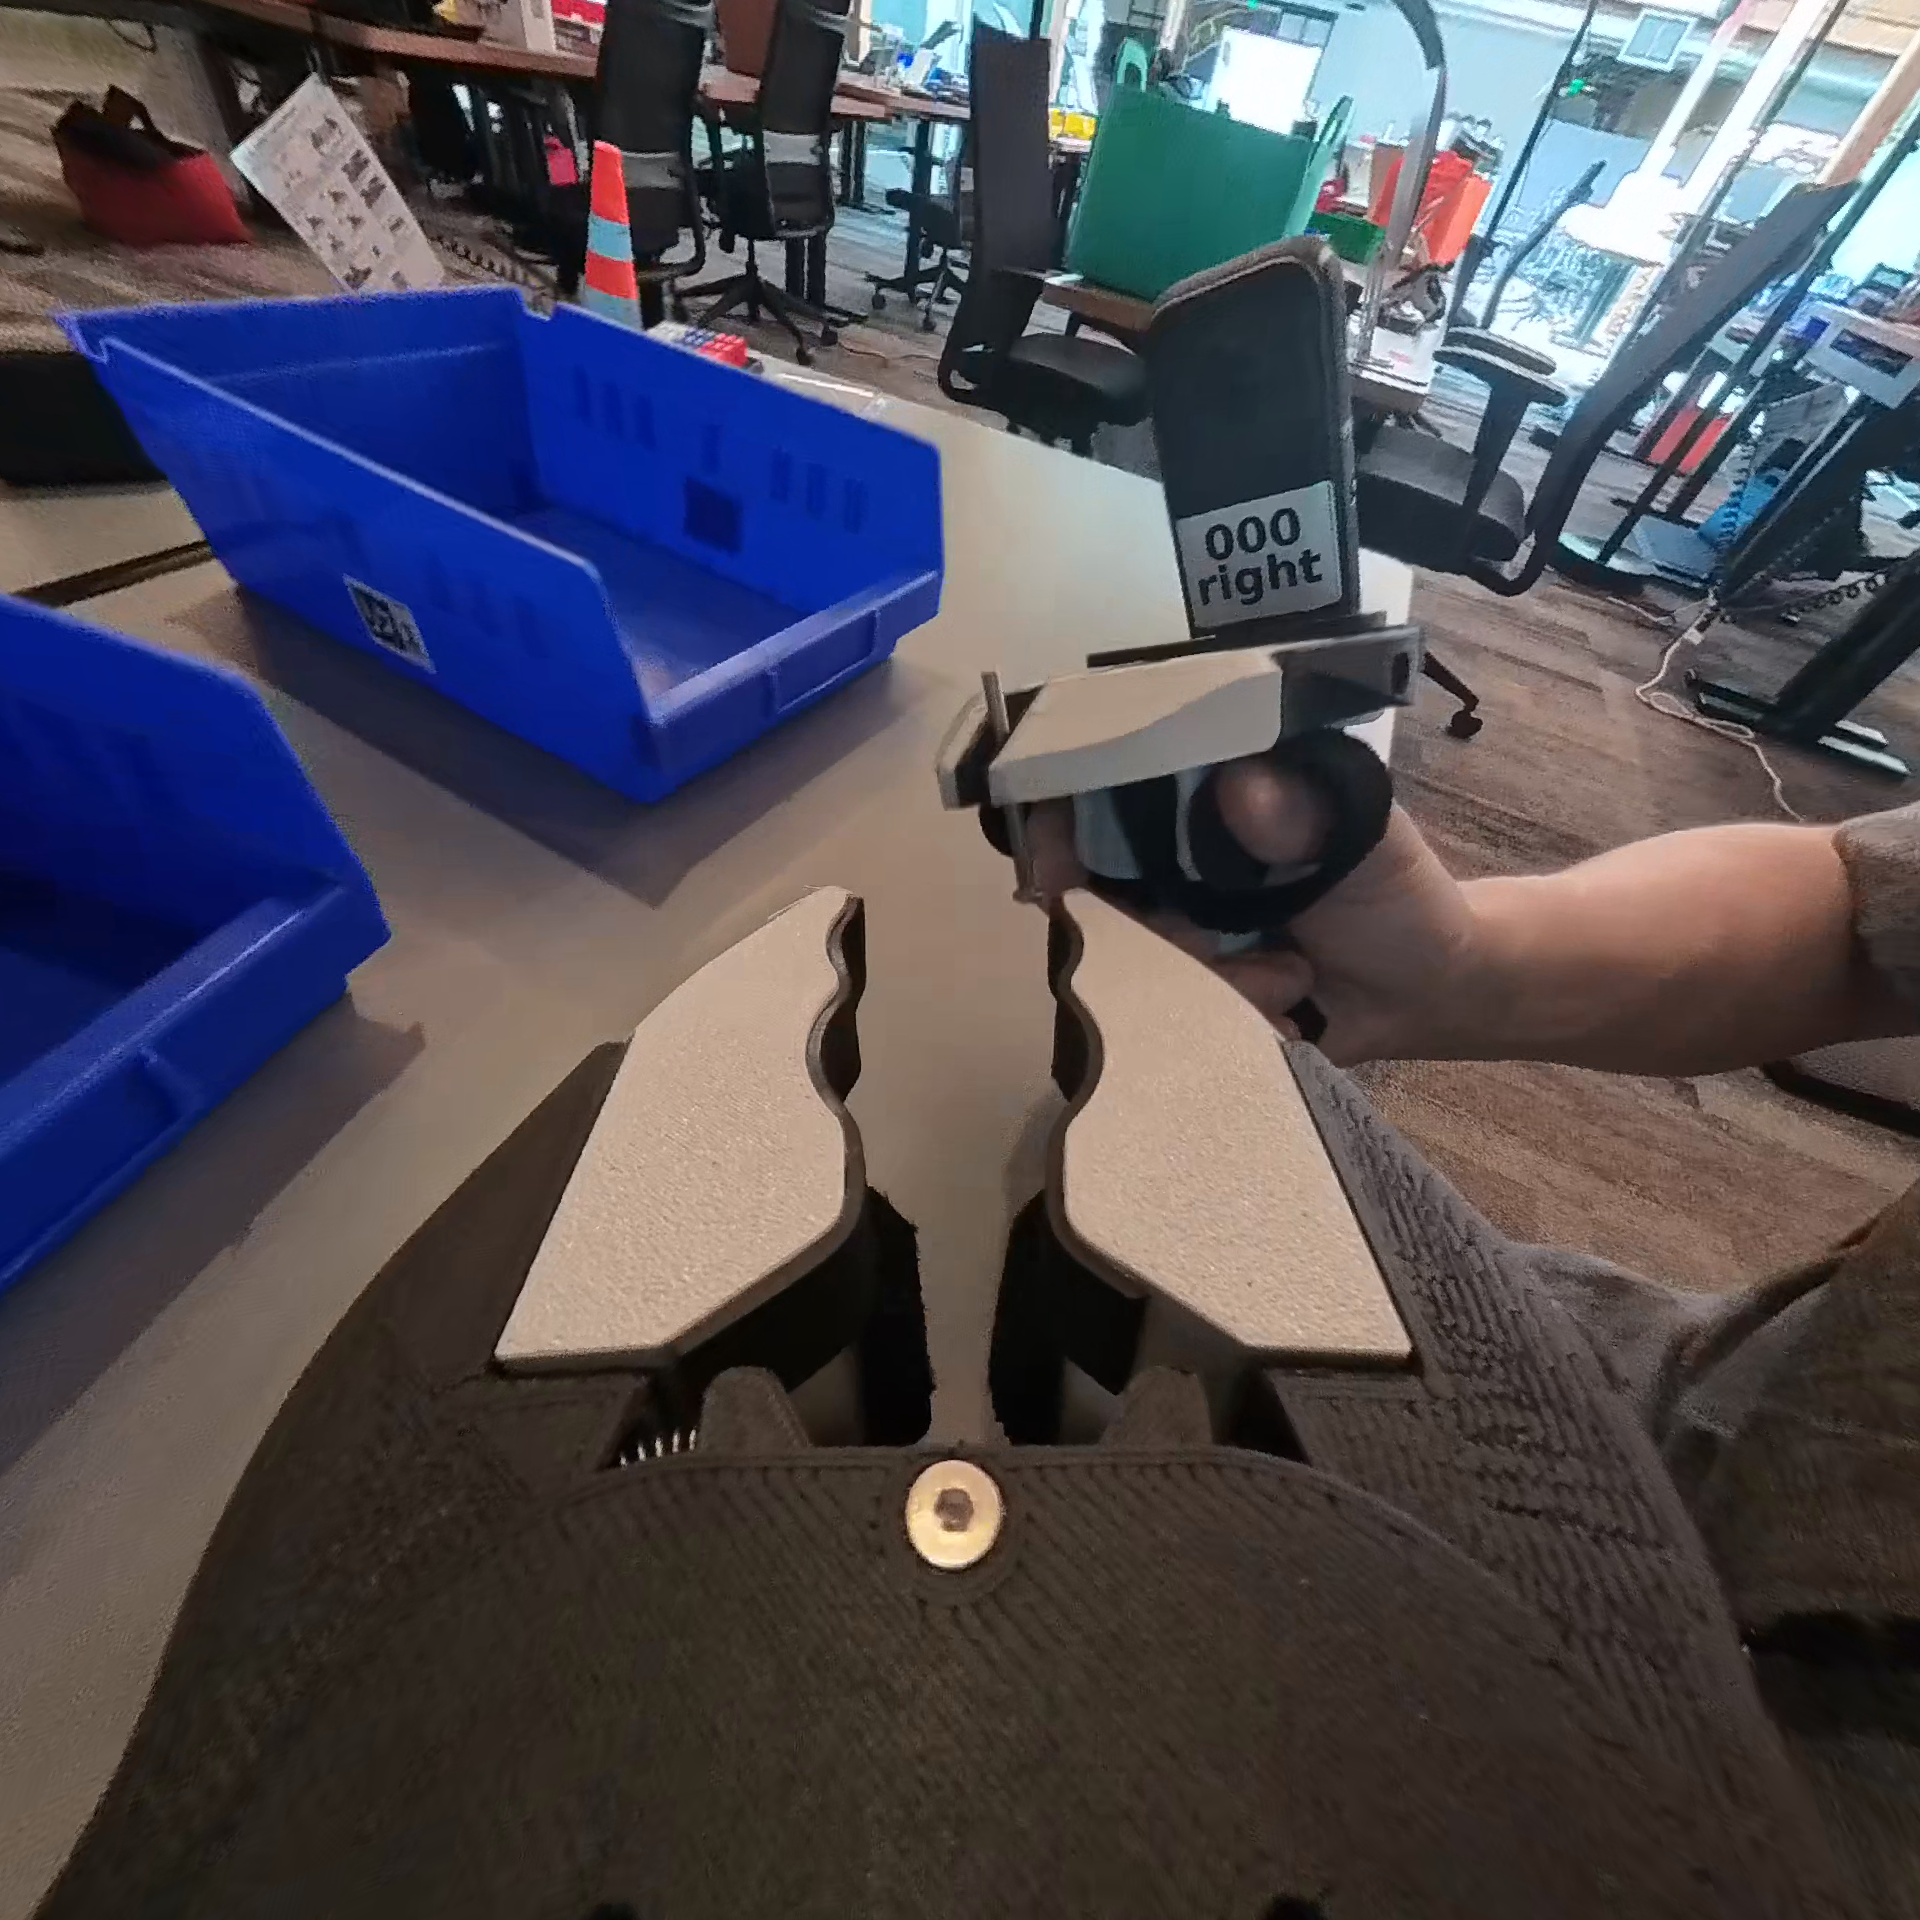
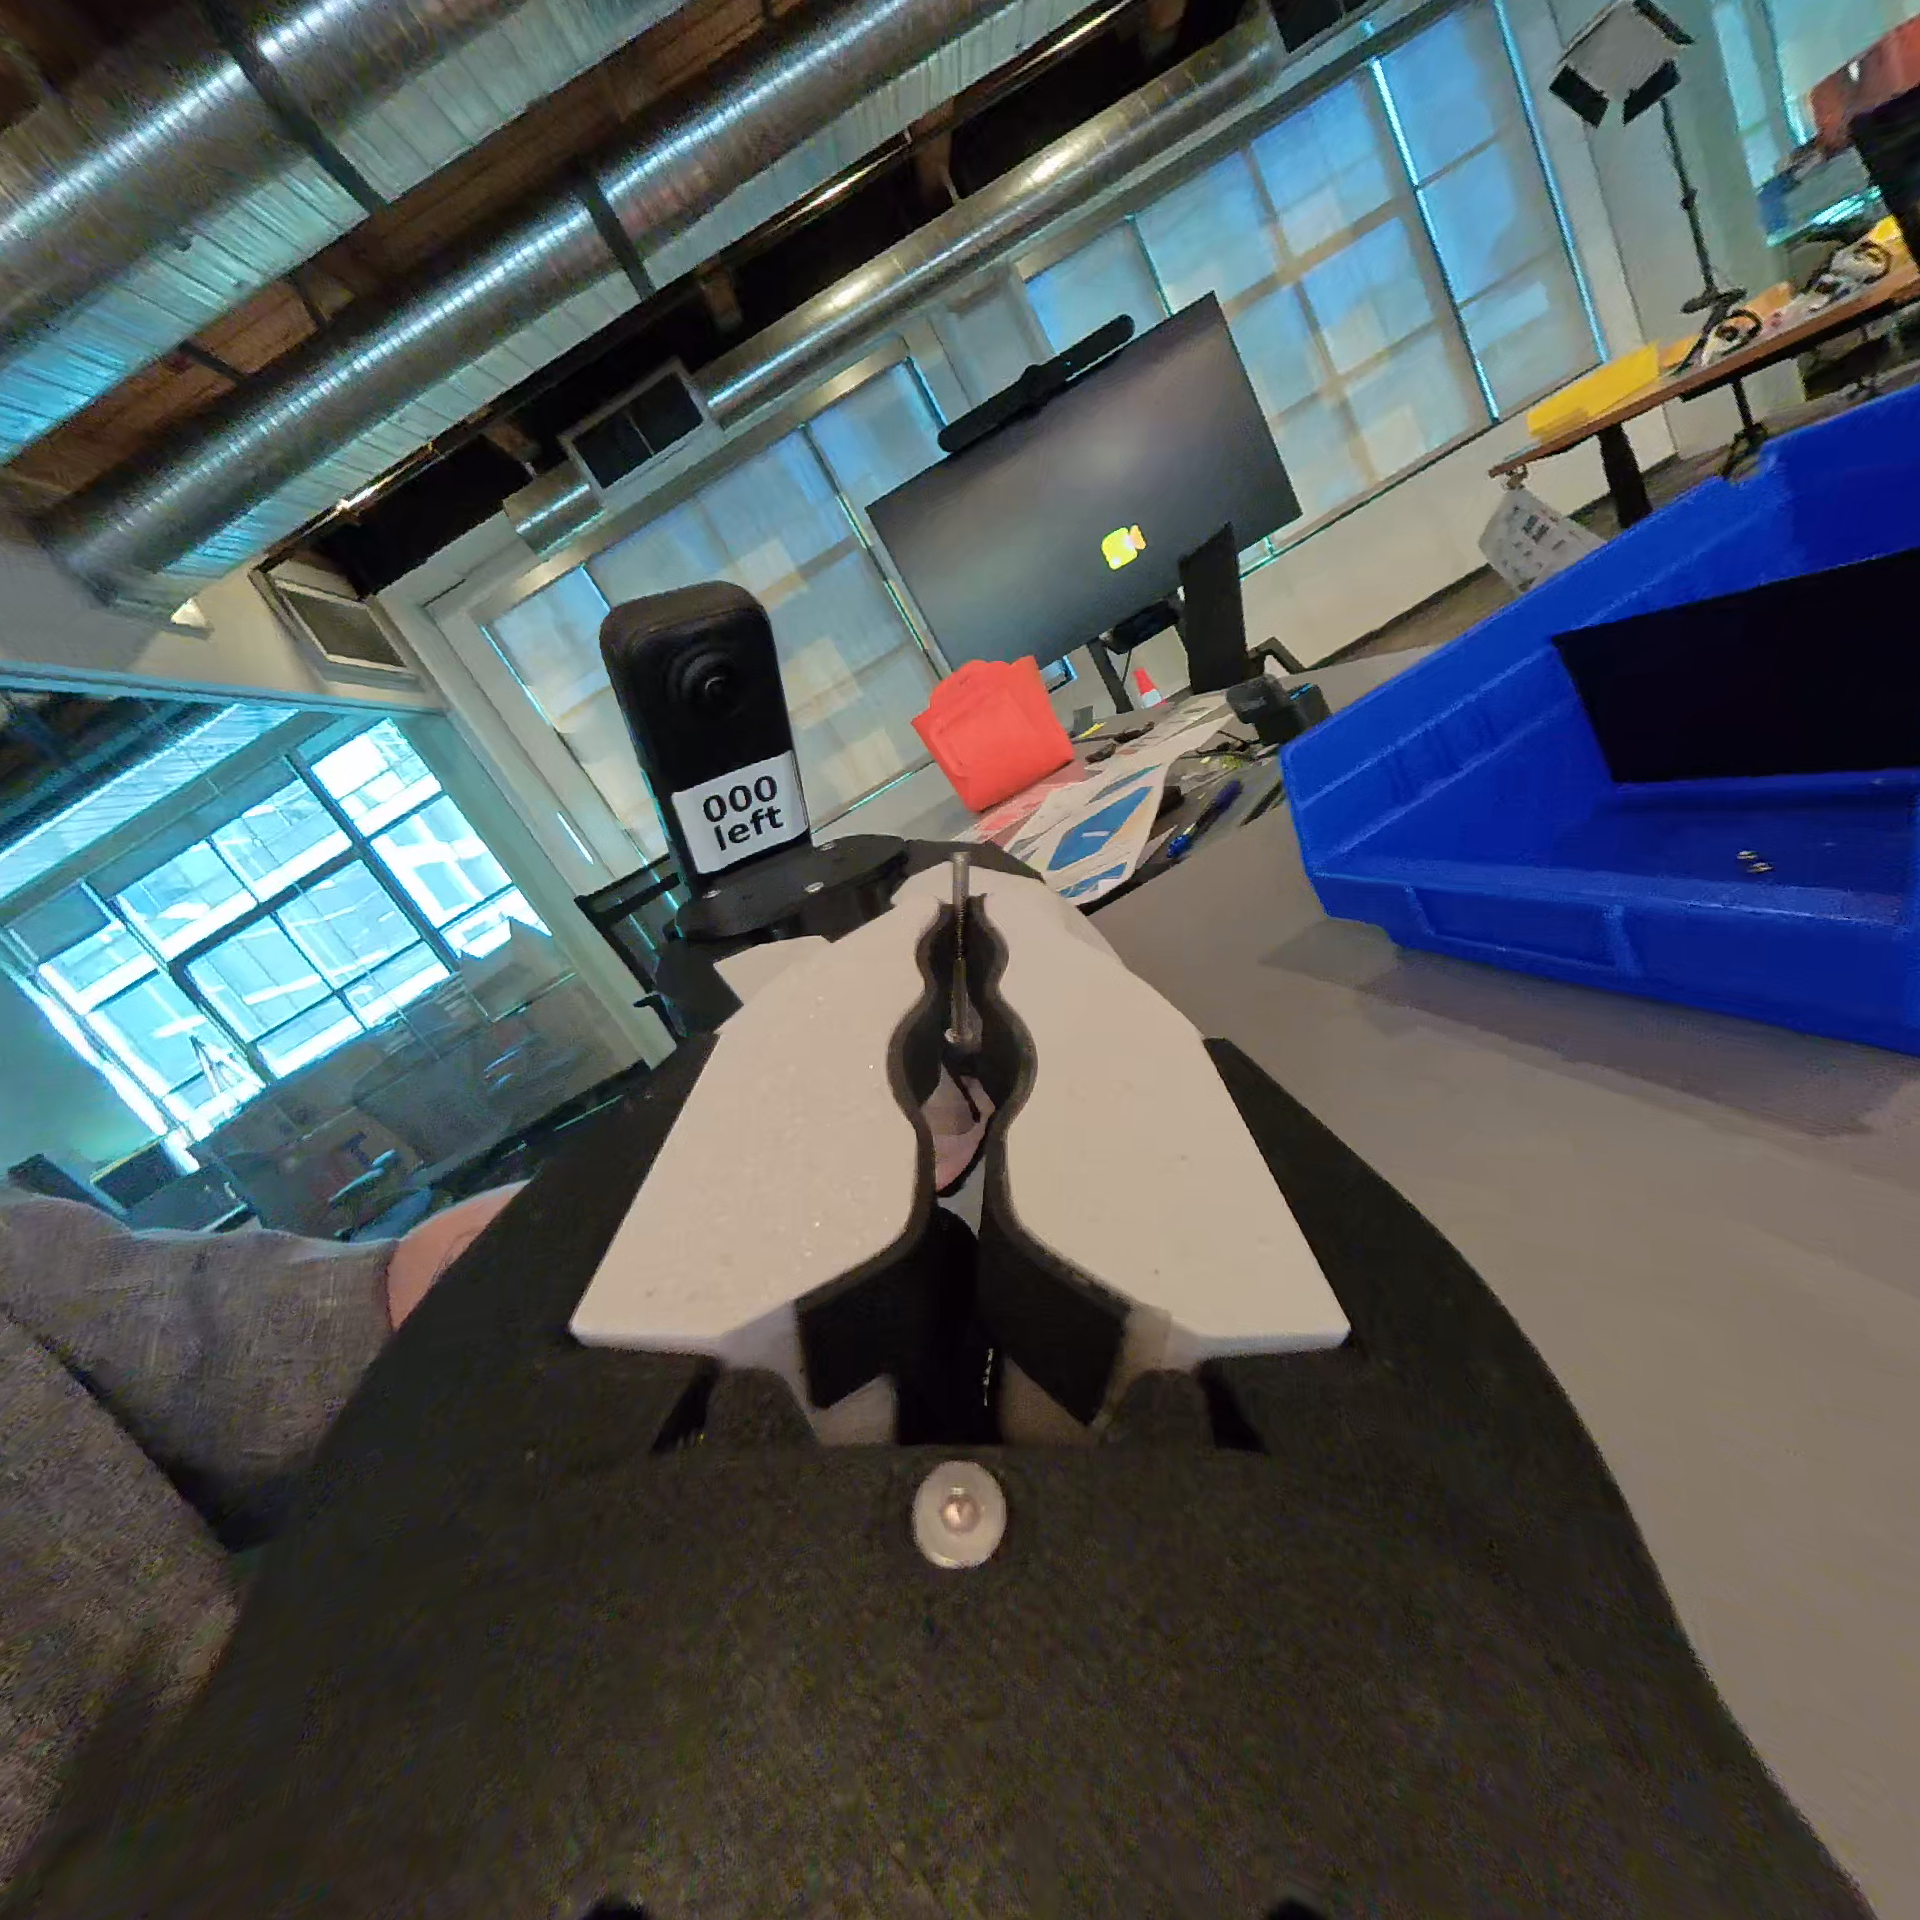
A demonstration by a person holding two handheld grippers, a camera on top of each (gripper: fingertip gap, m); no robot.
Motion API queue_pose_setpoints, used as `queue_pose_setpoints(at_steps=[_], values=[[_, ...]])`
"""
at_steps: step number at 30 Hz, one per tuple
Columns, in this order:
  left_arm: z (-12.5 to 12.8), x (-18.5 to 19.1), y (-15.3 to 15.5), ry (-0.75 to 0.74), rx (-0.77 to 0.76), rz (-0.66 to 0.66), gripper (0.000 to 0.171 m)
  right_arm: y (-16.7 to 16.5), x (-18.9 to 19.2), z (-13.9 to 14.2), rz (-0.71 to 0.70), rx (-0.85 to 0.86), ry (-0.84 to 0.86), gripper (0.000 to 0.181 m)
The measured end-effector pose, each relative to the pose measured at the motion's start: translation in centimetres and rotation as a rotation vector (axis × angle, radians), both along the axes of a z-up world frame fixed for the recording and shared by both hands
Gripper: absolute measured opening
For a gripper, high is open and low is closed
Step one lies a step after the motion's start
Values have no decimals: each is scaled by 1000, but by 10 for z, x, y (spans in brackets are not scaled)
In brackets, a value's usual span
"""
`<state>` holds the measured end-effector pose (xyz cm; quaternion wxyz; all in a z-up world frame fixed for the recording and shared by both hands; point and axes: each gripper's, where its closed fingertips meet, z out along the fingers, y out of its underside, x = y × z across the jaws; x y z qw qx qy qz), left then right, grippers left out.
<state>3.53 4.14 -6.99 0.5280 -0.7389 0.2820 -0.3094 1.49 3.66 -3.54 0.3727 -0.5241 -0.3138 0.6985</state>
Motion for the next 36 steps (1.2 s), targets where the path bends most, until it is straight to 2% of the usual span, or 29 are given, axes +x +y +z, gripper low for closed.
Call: queue_pose_setpoints(at_steps=[5, 9, 13, 15, 20, 26, 36], values=[[9, 19, -14, -9, -1, -53, 31, -16, 3, 9, 7, 38, -14, 1], [16, 22, -20, -64, 7, -70, 10, -19, 5, 8, 9, 49, -35, 1], [6, 19, -18, -76, -42, -74, 16, -16, 7, 7, -7, 49, -39, 1], [9, 20, -19, -112, -32, -84, 16, -16, 5, 4, 3, 41, -55, 1], [11, 18, -18, -133, -29, -95, 6, -17, 1, -1, 12, 53, -85, 1], [3, 20, -17, -153, -51, -120, 3, -17, 2, -9, 15, 87, -127, 1], [-10, 11, 13, -230, -99, -186, 2, 15, -6, -24, 21, 27, -106, 2]])
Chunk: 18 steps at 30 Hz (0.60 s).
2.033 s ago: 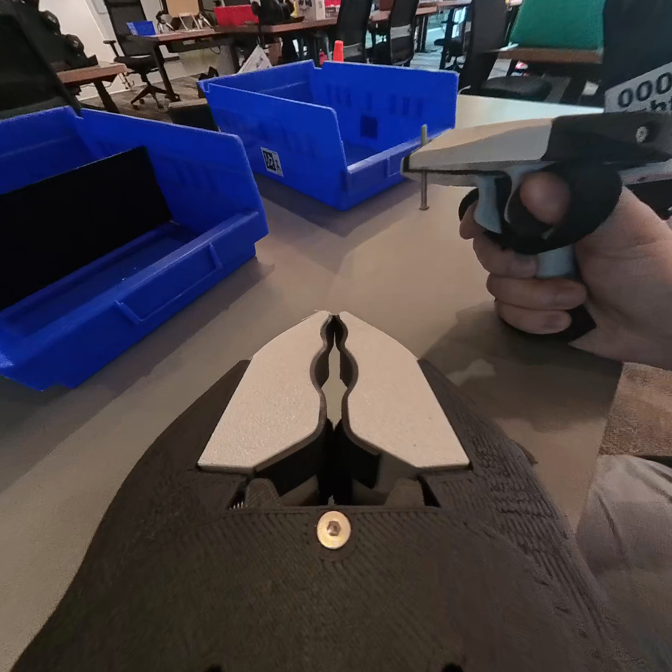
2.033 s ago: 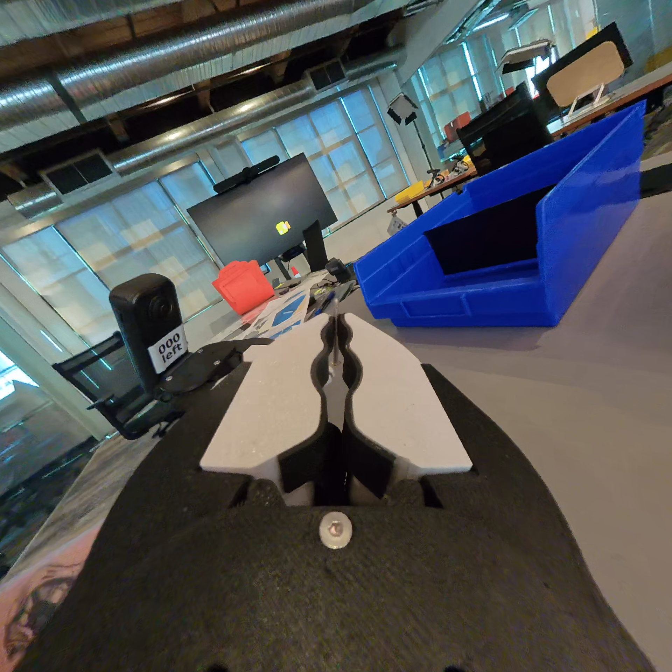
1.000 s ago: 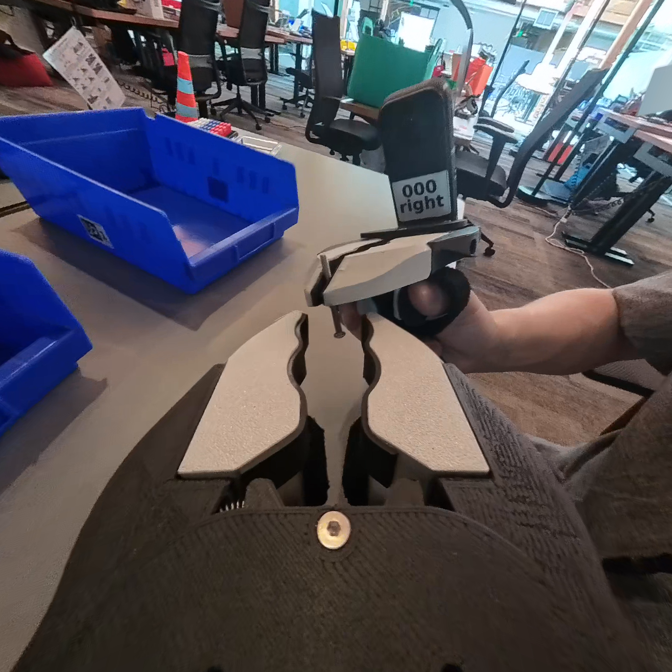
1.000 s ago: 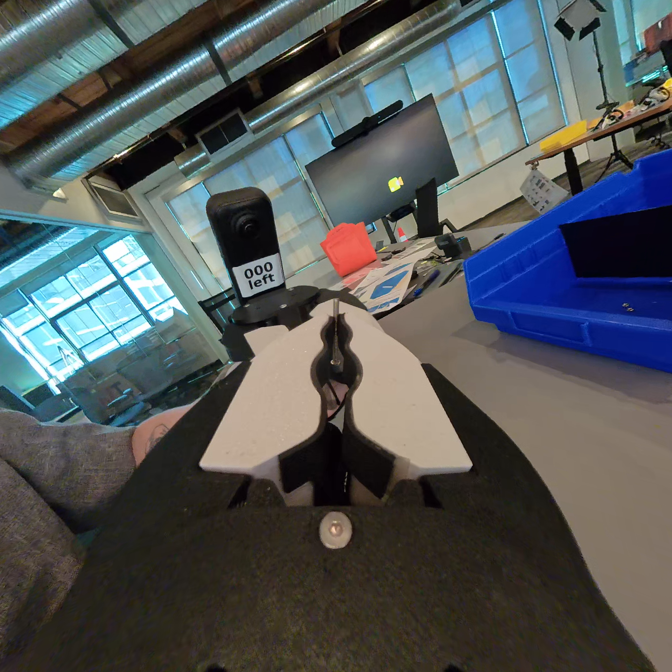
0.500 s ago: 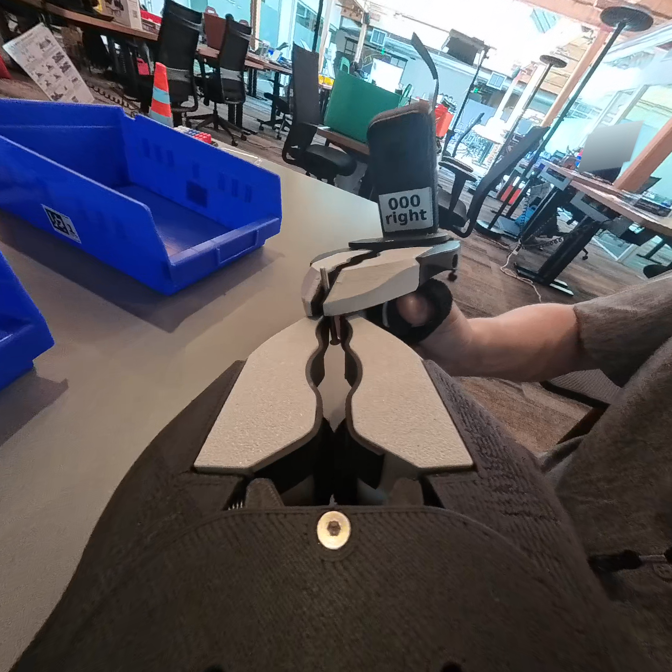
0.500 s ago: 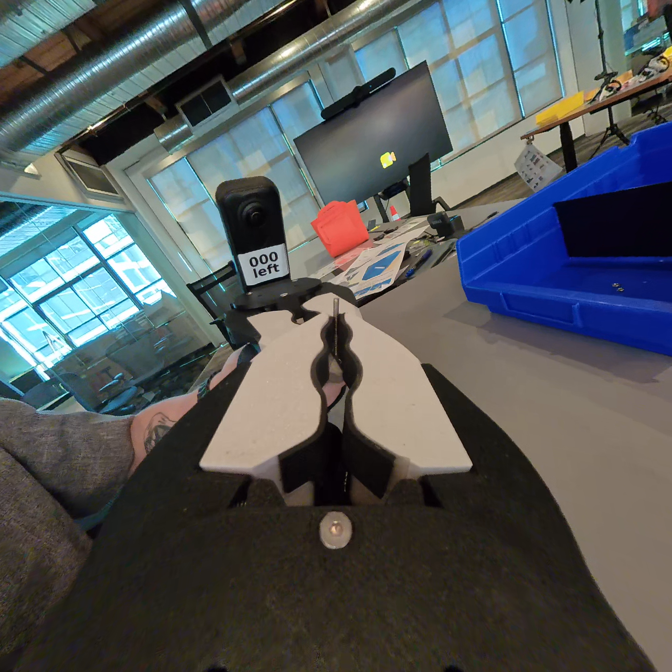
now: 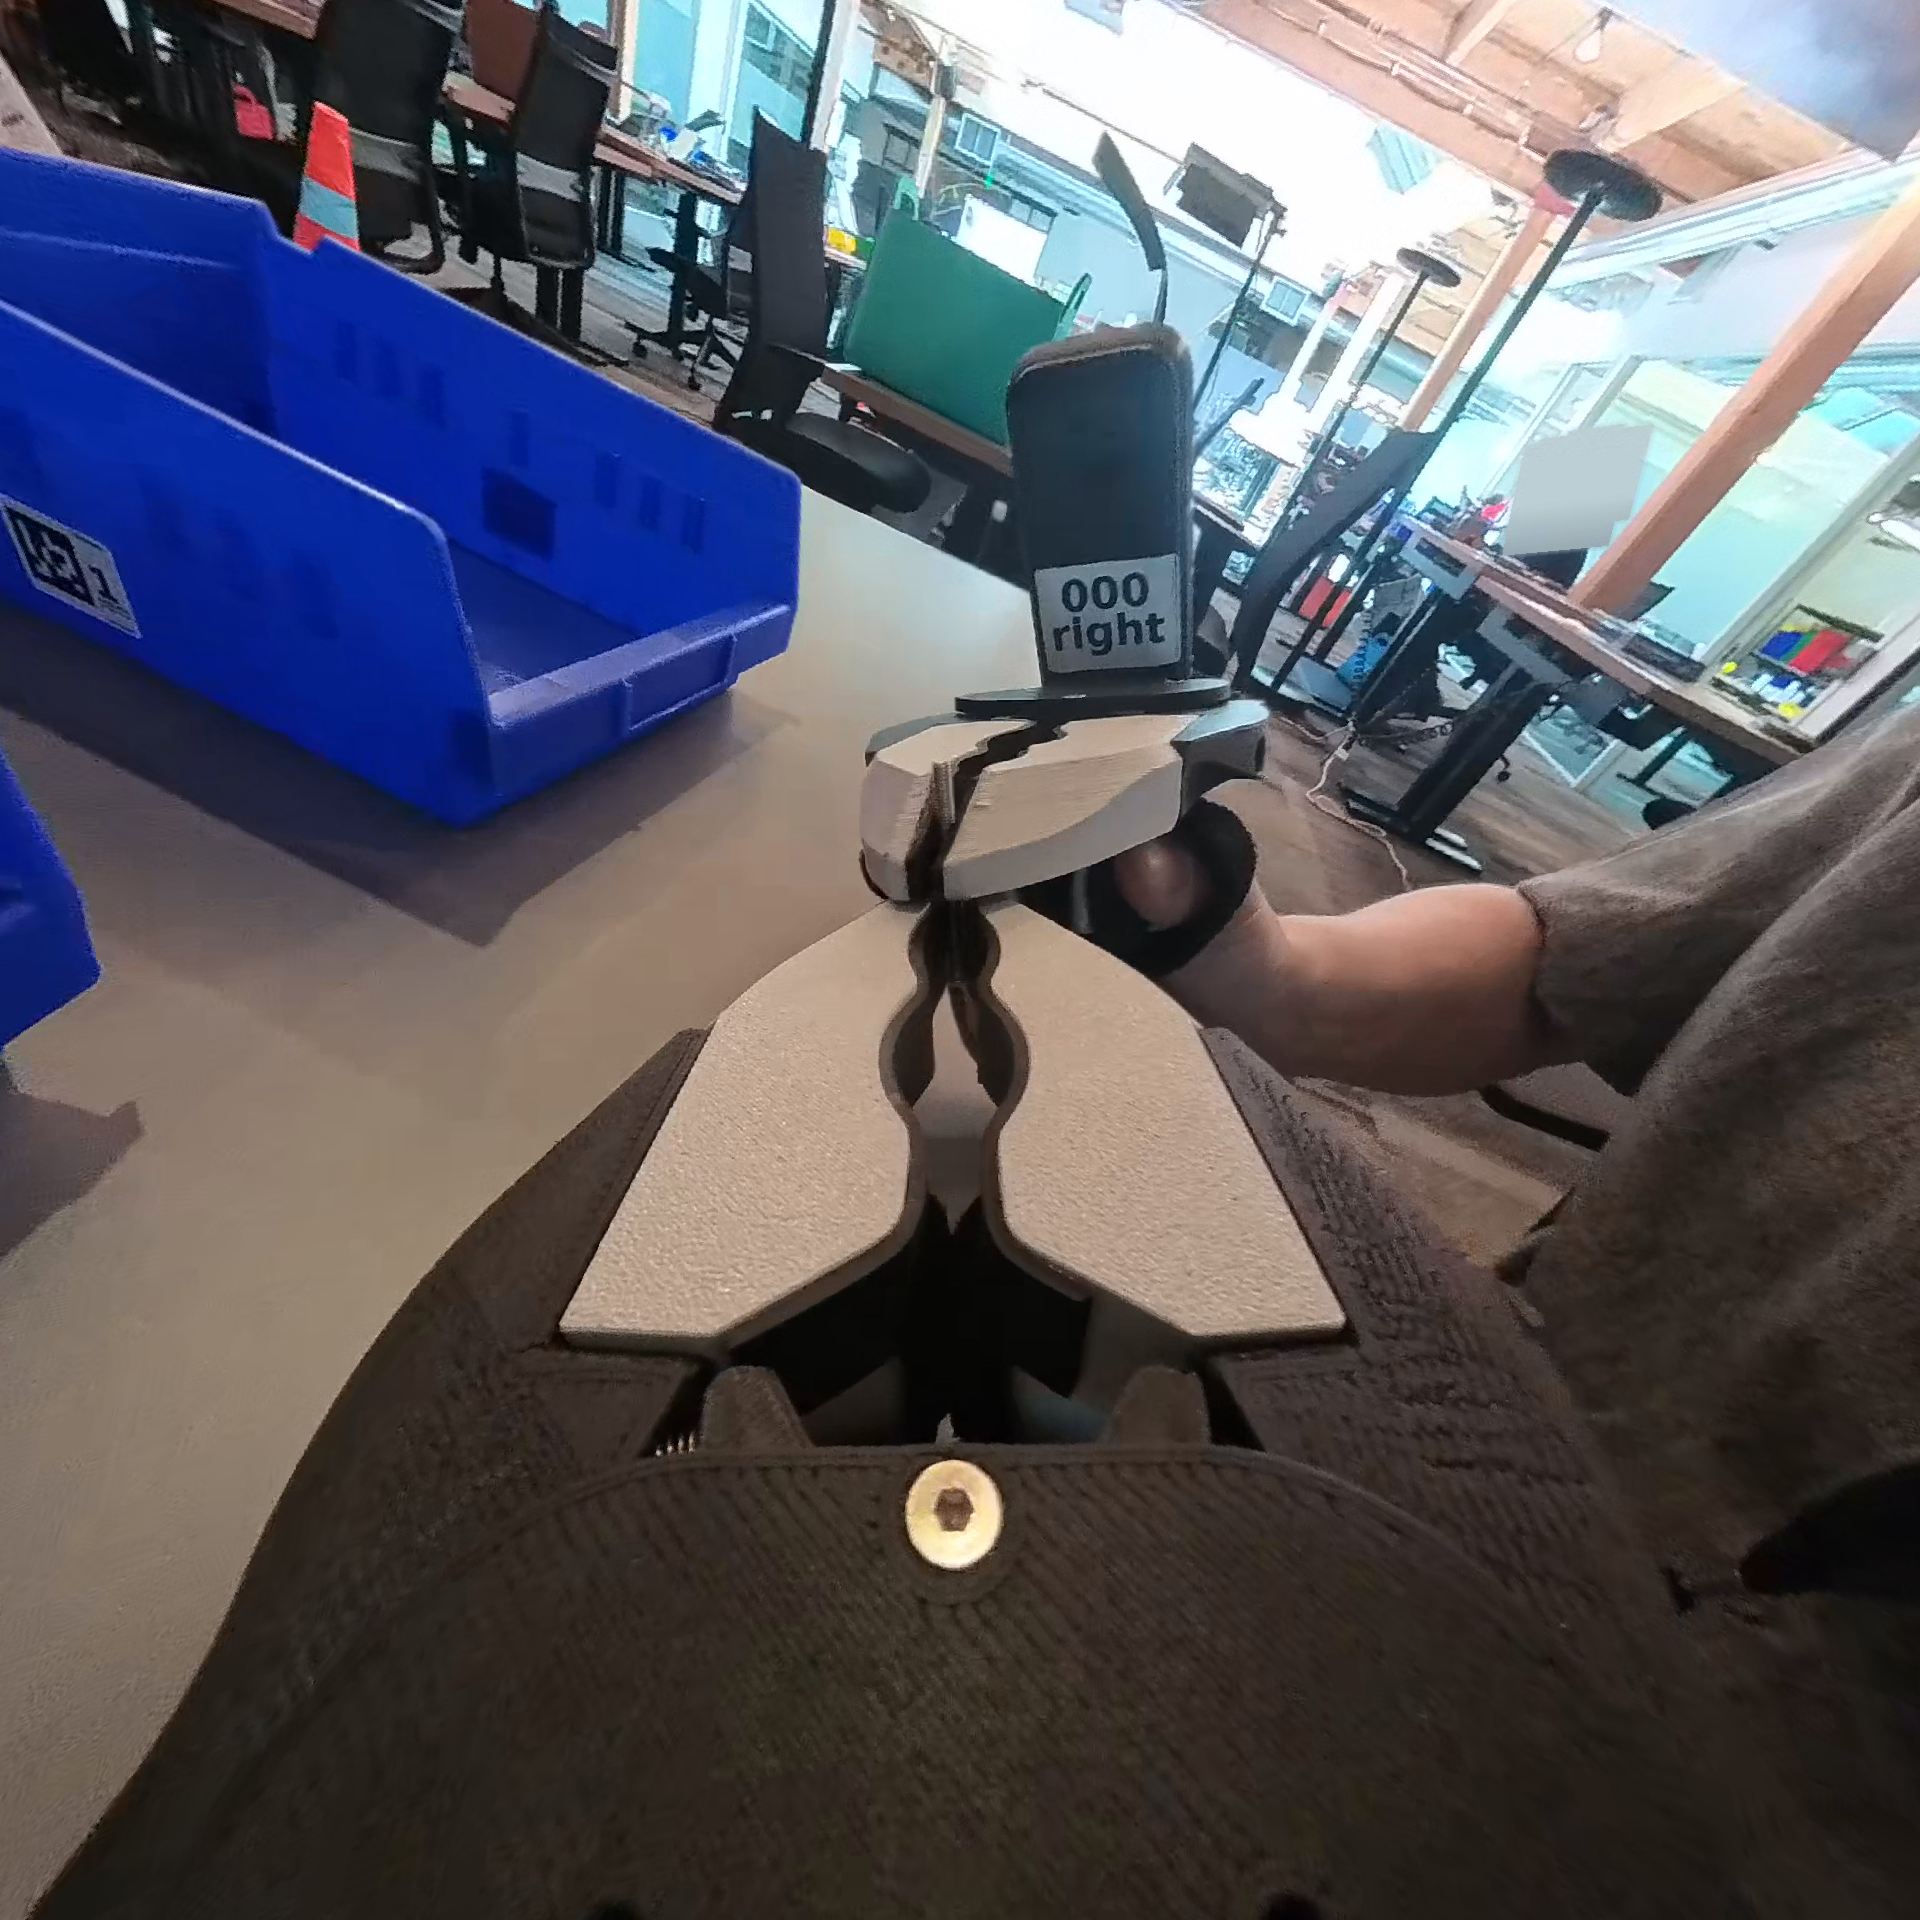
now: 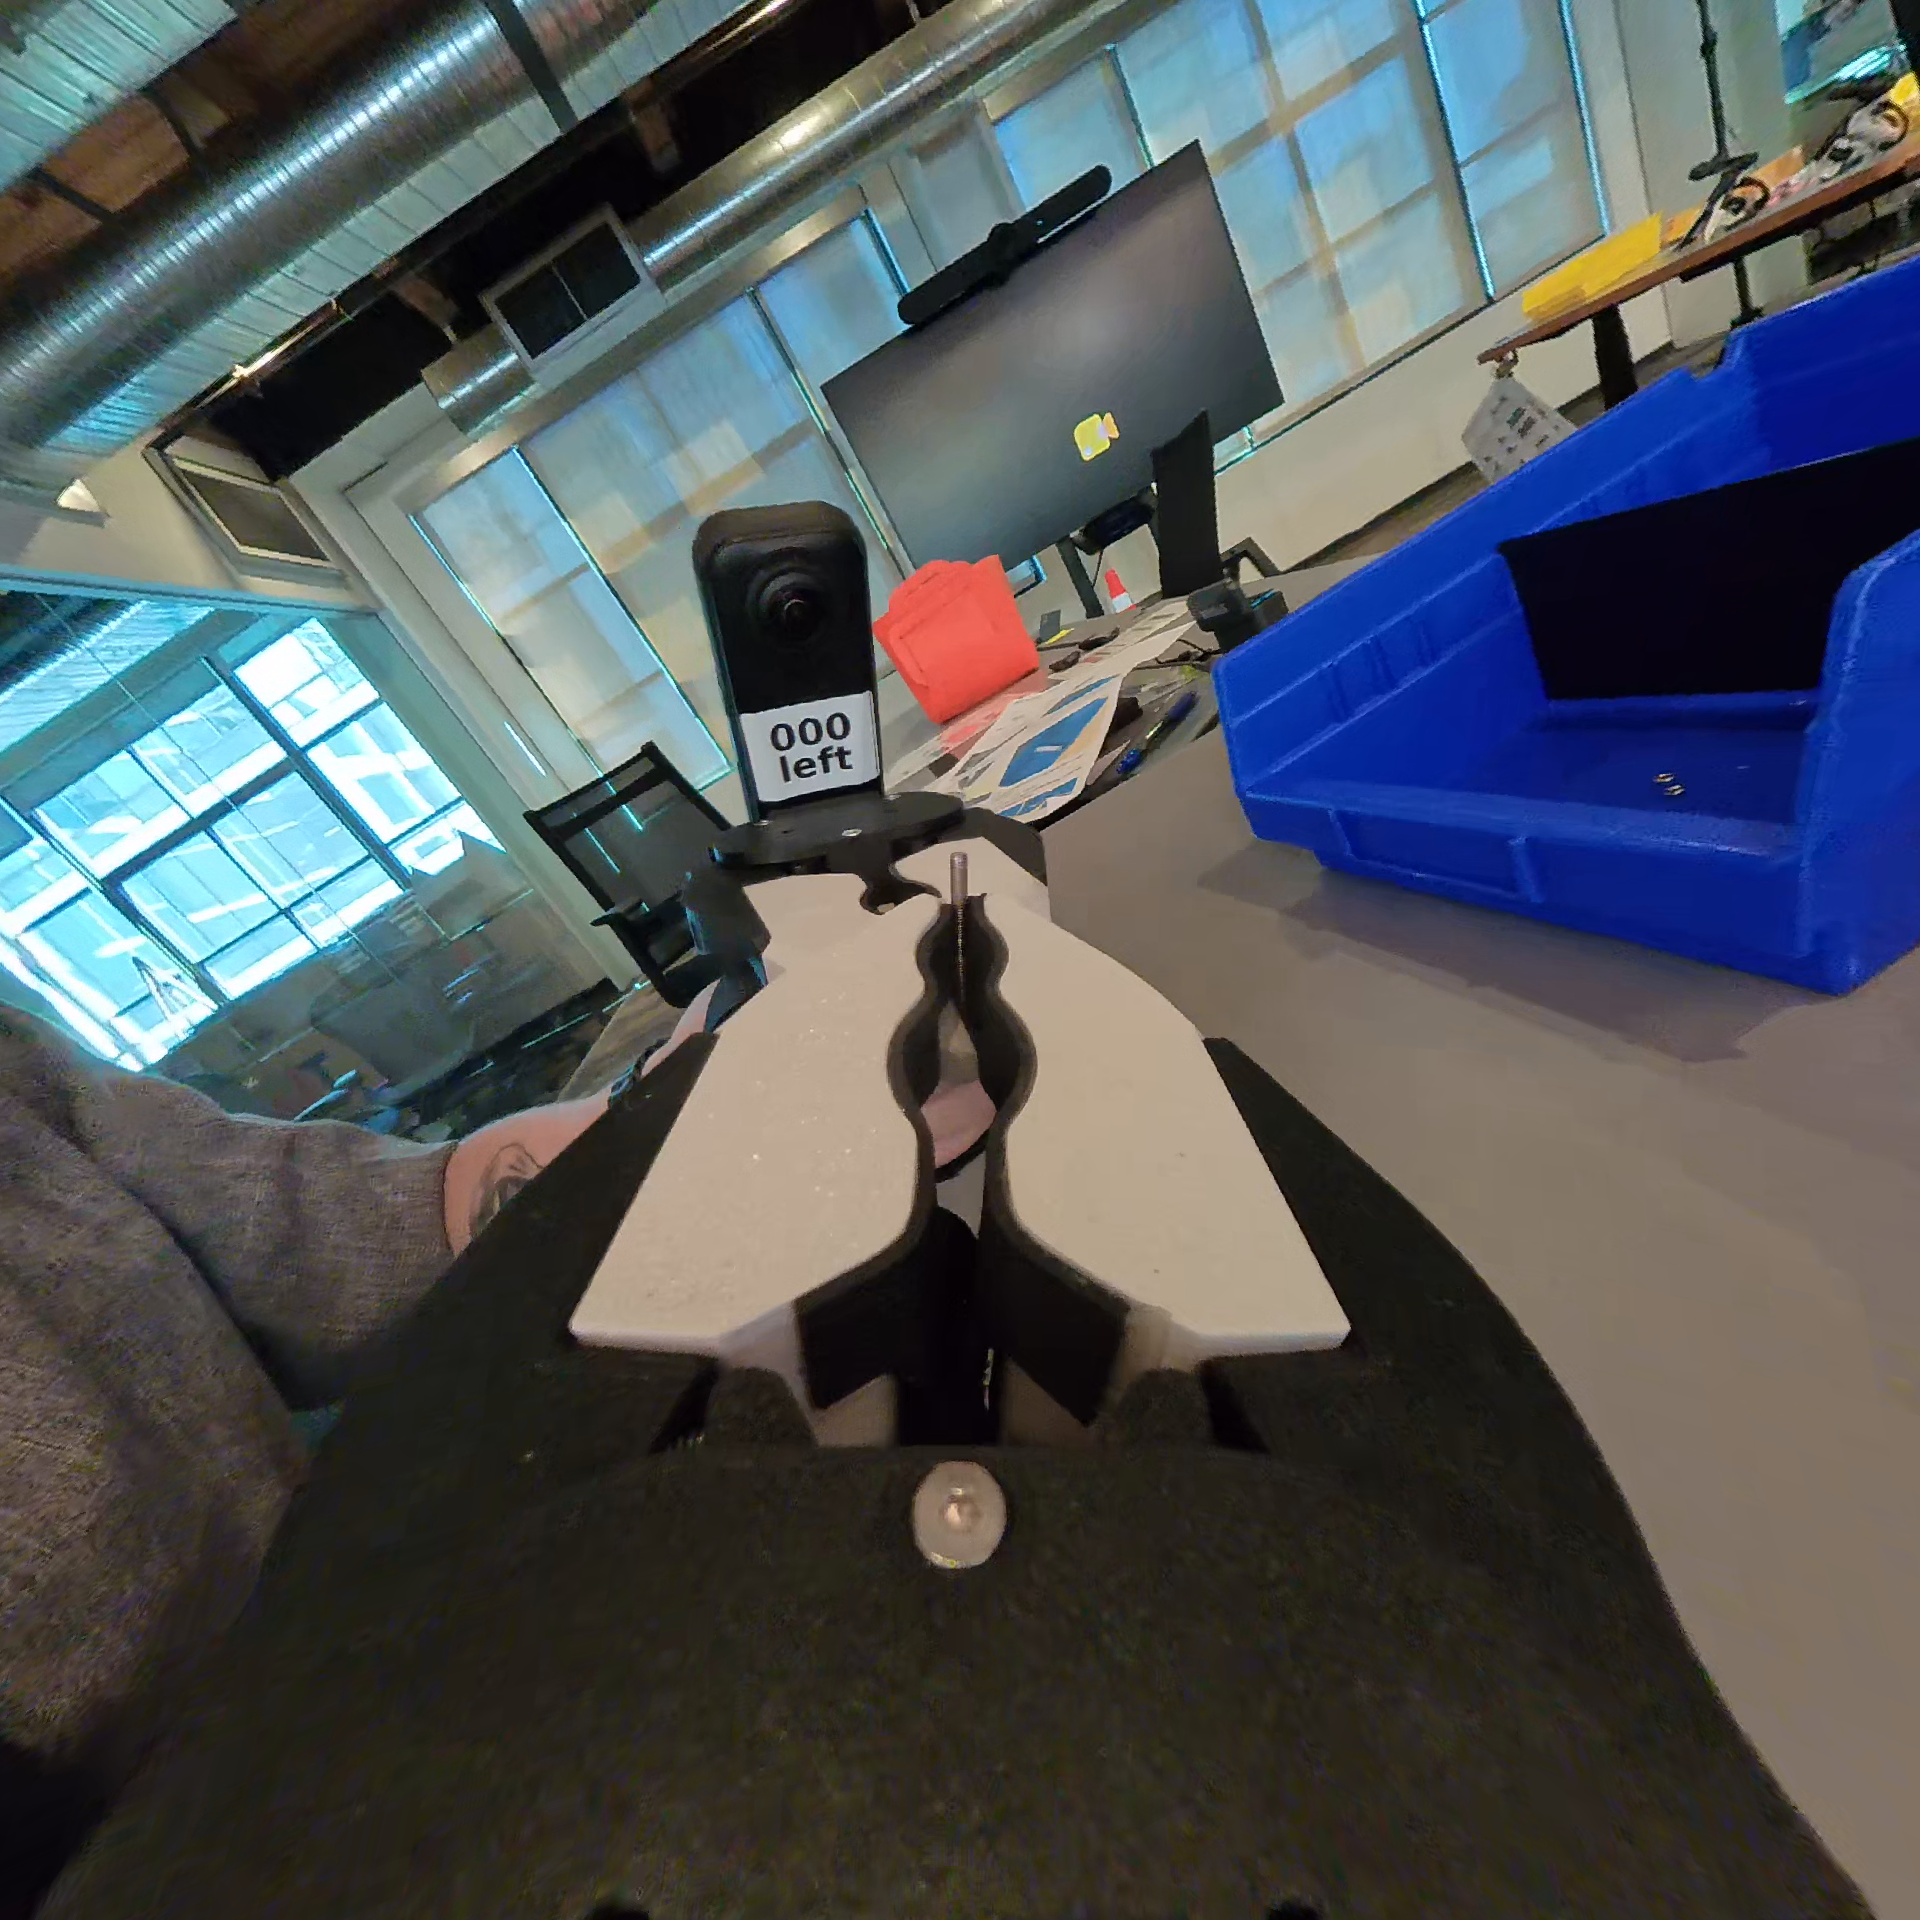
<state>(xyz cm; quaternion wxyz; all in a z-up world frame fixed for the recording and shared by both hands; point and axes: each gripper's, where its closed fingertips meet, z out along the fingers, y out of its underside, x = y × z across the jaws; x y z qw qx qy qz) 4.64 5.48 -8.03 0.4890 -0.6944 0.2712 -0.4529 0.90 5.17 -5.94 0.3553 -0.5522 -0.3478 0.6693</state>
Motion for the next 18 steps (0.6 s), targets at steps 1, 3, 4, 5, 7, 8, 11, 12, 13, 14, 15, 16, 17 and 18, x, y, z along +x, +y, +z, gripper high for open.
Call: queue_pose_setpoints(at_steps=[1, 3, 4, 5, 7, 8, 11, 12, 13, 14, 15, 16, 17, 18], values=[[1, -1, 2, -7, -6, -3, 2, 2, -1, 0, -2, 3, -1, 2], [3, -2, 5, -4, -9, -2, 2, 5, -2, 3, 0, 9, 6, 2], [5, -2, 5, 2, -1, 4, 2, 5, -2, 5, 9, 10, 16, 2], [7, -3, 5, 10, 5, 13, 2, 5, -2, 7, 20, 12, 25, 2], [12, -3, 2, 15, 16, 32, 1, 2, -2, 13, 39, 12, 45, 2], [16, -4, 0, 12, 18, 39, 1, -1, -2, 16, 49, 9, 56, 2], [28, -9, -8, -15, 27, 65, 2, -6, 0, 31, 60, 6, 109, 9], [33, -12, -10, -35, 28, 73, 2, -6, 2, 36, 55, 2, 129, 15], [37, -15, -12, -52, 25, 77, 2, -6, 4, 40, 55, -2, 140, 18], [39, -18, -14, -64, 21, 84, 2, -6, 5, 43, 53, -3, 148, 19], [40, -20, -16, -72, 18, 90, 2, -7, 6, 44, 56, -2, 154, 18], [41, -22, -18, -77, 16, 94, 2, -10, 6, 44, 64, 0, 147, 18], [41, -22, -21, -81, 14, 96, 2, -13, 4, 43, 73, 4, 128, 18], [40, -22, -23, -82, 14, 97, 2, -17, 1, 40, 87, 11, 107, 18]])
